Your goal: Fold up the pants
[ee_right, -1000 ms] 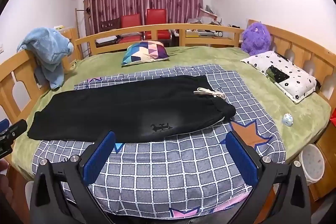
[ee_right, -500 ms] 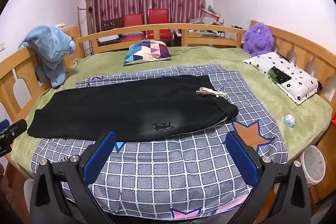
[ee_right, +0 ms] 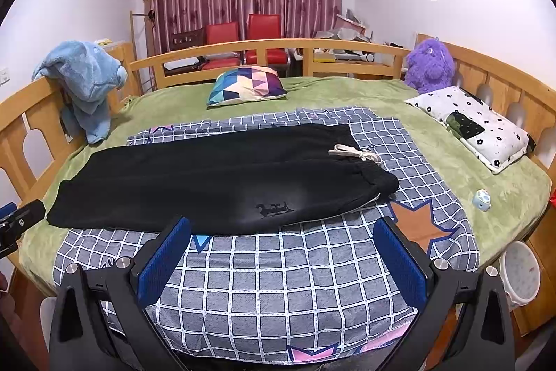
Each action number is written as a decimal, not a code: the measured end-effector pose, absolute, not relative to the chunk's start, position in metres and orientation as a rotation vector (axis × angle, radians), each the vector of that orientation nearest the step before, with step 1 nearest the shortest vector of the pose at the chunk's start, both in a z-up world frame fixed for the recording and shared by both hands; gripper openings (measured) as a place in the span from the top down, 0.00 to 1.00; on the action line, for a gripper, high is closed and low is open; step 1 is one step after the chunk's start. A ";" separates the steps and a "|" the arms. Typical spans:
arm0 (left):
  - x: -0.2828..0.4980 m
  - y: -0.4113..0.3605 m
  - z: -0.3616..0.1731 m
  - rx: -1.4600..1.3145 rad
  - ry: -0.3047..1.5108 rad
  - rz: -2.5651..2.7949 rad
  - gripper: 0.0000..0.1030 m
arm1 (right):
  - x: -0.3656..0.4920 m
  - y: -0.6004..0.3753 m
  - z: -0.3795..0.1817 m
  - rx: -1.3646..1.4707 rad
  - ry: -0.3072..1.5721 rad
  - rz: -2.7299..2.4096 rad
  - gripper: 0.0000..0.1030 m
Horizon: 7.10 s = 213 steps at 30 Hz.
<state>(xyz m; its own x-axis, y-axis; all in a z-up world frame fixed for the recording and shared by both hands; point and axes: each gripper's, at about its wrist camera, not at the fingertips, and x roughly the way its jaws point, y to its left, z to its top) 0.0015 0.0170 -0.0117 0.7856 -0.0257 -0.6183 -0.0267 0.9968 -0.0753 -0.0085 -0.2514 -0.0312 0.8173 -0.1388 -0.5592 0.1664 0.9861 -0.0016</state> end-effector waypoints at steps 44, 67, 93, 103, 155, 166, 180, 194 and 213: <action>0.004 0.027 -0.010 -0.151 0.711 -0.014 0.00 | -0.011 -0.242 -0.020 0.080 0.584 -0.146 0.00; 0.015 0.027 -0.011 -0.147 0.721 -0.035 0.00 | -0.005 -0.235 -0.017 0.036 0.589 -0.148 0.00; 0.117 0.153 -0.168 -0.340 0.907 0.147 0.03 | 0.104 -0.310 -0.155 0.178 0.790 -0.123 0.30; 0.160 0.190 -0.225 -0.522 0.943 0.122 0.08 | 0.154 -0.363 -0.207 0.385 0.833 -0.139 0.32; 0.465 0.183 -0.166 -0.323 0.716 0.218 0.89 | 0.465 -0.343 -0.183 0.206 0.776 -0.131 0.76; 0.392 0.161 -0.158 -0.263 0.776 0.123 0.30 | 0.399 -0.325 -0.188 0.126 0.837 -0.062 0.49; 0.274 0.194 -0.198 -0.298 0.839 0.208 0.30 | 0.261 -0.327 -0.205 0.196 0.870 -0.053 0.44; 0.363 0.185 -0.214 -0.021 0.854 0.266 0.92 | 0.254 -0.312 -0.209 0.205 0.891 -0.112 0.44; 0.365 0.248 -0.126 -0.156 0.700 0.423 0.28 | 0.252 -0.321 -0.211 0.220 0.893 -0.144 0.44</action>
<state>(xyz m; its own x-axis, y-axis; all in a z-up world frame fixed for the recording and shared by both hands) 0.3646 0.2478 -0.1258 0.6842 0.3246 -0.6531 -0.4275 0.9040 0.0015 0.2517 -0.3214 -0.2109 0.6201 -0.0323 -0.7839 0.2151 0.9679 0.1303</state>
